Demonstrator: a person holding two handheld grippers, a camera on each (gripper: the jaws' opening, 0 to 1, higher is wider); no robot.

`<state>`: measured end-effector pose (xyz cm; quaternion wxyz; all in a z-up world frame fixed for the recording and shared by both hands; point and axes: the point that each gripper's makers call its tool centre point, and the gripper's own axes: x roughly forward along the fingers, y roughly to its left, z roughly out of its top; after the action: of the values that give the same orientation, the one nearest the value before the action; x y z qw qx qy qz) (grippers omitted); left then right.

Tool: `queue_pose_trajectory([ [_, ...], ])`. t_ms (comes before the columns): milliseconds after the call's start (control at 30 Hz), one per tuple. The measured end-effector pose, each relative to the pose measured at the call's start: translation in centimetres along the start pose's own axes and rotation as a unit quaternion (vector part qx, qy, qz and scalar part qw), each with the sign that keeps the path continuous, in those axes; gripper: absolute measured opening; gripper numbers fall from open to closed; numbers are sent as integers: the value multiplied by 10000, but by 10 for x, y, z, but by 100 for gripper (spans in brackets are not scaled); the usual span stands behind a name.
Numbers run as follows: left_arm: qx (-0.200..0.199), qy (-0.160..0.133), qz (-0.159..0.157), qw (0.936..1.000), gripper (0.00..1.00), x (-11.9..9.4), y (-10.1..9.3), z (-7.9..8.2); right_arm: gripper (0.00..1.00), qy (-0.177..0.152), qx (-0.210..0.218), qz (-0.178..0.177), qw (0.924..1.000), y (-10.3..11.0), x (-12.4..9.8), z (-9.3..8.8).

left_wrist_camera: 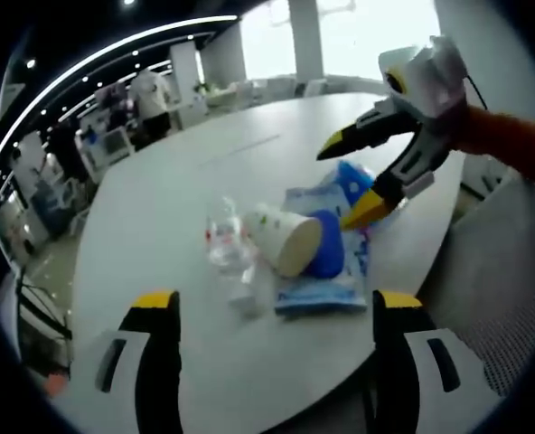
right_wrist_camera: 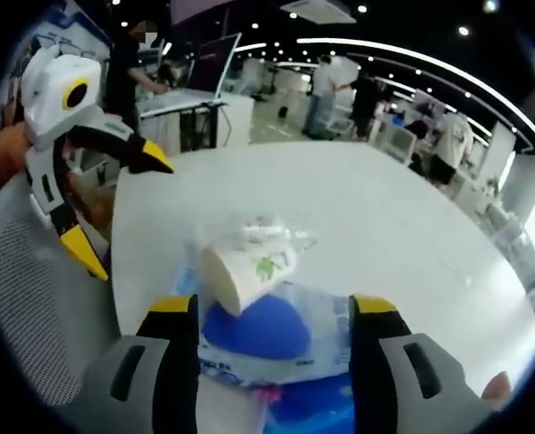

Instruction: Arrange the tabletop items into an orderly group along one side of the table until the central work area is clear of visible clutter.

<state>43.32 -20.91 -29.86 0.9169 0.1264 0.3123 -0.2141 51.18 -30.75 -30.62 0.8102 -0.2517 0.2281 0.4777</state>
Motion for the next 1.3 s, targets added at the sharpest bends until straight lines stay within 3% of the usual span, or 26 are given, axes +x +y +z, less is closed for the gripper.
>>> queue_pose_trajectory([
  [633,14,14,-40,10000,83,1,-2,0,47,244,86,206,9995,4,25,-11],
  [1300,11,61,-73,10000,80,2,-3,-1,30,485,143,275,9983,5,35,-20],
])
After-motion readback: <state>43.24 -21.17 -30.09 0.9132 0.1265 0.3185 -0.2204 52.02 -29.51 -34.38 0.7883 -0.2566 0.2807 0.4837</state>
